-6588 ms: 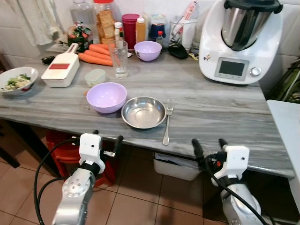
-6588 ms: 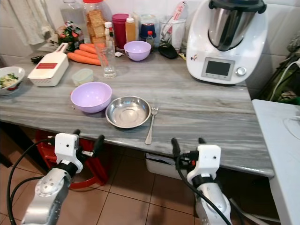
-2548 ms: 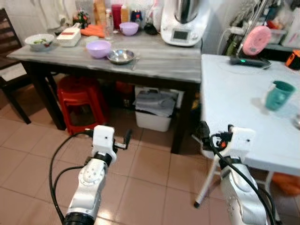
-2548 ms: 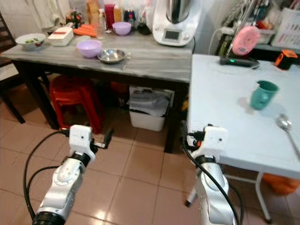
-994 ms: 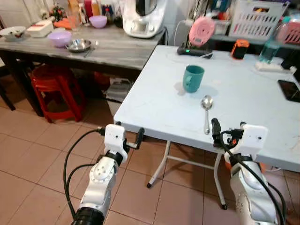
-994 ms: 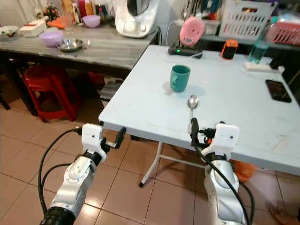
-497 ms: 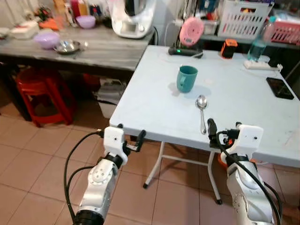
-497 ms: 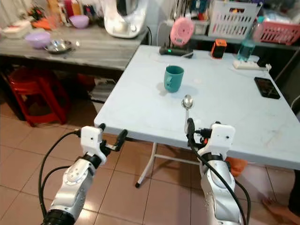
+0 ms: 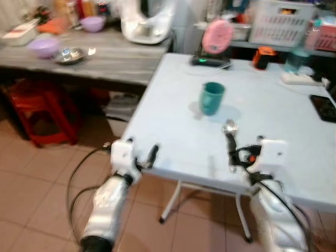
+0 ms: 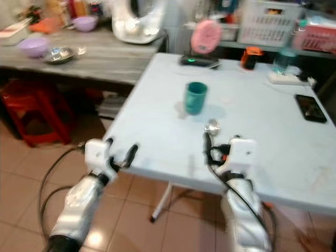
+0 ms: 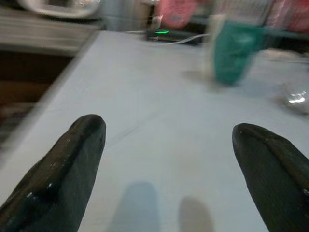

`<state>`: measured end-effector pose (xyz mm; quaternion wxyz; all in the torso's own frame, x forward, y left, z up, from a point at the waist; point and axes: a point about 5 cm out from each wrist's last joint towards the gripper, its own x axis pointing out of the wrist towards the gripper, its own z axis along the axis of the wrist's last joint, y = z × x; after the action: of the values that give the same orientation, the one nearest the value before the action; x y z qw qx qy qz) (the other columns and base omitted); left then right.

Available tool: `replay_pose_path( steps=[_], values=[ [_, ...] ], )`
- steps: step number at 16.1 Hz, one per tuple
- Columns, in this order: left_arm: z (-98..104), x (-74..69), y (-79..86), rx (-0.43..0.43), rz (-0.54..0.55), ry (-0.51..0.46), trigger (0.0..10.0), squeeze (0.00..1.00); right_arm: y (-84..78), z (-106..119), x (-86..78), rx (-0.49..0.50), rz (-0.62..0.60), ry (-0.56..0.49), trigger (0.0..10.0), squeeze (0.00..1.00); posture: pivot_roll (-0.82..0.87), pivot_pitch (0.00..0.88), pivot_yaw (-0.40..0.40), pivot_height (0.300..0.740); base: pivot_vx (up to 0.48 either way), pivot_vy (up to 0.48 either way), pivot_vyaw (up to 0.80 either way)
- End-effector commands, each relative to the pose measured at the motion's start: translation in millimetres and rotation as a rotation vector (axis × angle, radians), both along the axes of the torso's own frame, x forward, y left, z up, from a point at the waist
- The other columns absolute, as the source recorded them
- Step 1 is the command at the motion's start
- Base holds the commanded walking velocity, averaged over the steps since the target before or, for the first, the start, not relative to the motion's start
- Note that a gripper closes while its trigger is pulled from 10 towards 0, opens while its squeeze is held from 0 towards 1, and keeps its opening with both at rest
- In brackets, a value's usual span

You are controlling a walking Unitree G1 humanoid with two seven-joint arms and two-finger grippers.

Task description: Setting the table

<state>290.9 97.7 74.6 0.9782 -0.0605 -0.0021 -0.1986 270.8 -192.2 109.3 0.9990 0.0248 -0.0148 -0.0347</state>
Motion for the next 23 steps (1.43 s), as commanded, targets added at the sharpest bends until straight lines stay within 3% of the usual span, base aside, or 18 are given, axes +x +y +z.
replay_pose_path(
  steps=[1, 7, 10, 14, 18, 23],
  values=[
    [3, 0.5, 7.5, 0.017, 0.010, -0.014, 10.0, 0.00, 5.9, 7, 2.8, 0.007, 0.019, -0.027, 10.0, 0.00, -0.11, 0.000, -0.025, 0.740, 0.382, 0.000, 0.00],
    [-3, -7.0, 9.0, 0.046, -0.027, -0.003, 10.0, 0.00, 9.2, 4, 1.9, 0.016, 0.032, -0.012, 10.0, 0.00, -0.10, 0.000, -0.029, 0.740, 0.173, 0.000, 0.00],
    [-7, -14.8, 14.7, 0.082, -0.097, 0.006, 10.0, 0.00, 12.9, -7, -0.7, -0.007, 0.042, 0.057, 10.0, 0.00, -0.10, 0.000, -0.029, 0.740, 0.000, 0.000, 0.00],
    [-12, -28.9, 20.5, 0.120, -0.282, 0.032, 10.0, 0.00, 18.7, -20, -4.6, 0.016, 0.062, 0.130, 10.0, 0.00, -0.10, 0.000, -0.015, 0.740, 0.000, 0.000, 0.00],
    [-11, -31.6, 22.7, 0.132, -0.327, 0.040, 10.0, 0.00, 22.8, -32, -3.4, 0.002, 0.088, 0.226, 10.0, 0.00, -0.10, 0.000, -0.009, 0.740, 0.000, 0.000, 0.00],
    [-8, -33.8, 15.5, 0.093, -0.399, 0.031, 10.0, 0.00, 28.6, -37, 16.7, 0.003, 0.127, 0.287, 10.0, 0.00, -0.10, 0.000, -0.010, 0.740, 0.000, 0.000, 0.00]
  ],
)
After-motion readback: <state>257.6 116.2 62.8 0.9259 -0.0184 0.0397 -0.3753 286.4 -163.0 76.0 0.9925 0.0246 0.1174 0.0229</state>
